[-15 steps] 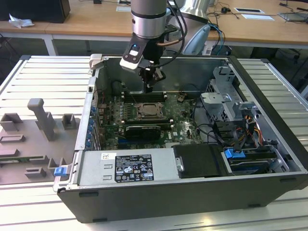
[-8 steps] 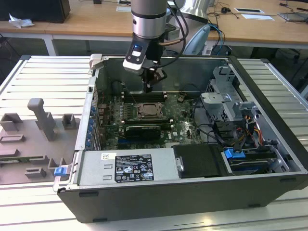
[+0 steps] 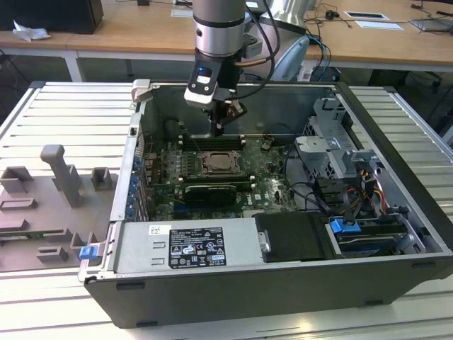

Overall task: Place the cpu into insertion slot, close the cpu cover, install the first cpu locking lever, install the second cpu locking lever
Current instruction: 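Install the first cpu locking lever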

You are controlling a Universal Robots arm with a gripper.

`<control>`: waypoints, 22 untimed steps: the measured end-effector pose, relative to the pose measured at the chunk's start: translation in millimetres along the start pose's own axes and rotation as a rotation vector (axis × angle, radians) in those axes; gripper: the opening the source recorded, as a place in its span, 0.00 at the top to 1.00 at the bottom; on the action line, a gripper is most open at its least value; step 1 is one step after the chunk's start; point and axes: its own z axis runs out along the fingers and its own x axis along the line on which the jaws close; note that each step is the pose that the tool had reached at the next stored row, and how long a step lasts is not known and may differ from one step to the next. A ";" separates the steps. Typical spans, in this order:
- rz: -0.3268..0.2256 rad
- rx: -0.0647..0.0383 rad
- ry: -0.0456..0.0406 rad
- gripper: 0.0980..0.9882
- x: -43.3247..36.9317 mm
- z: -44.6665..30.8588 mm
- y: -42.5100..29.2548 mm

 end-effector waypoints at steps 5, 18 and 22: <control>-0.033 0.000 0.0018 0.99 0.0 0.0 0.0; -0.151 0.001 0.0081 0.99 0.0 0.0 0.0; -0.192 0.001 0.0103 0.99 0.0 0.0 0.0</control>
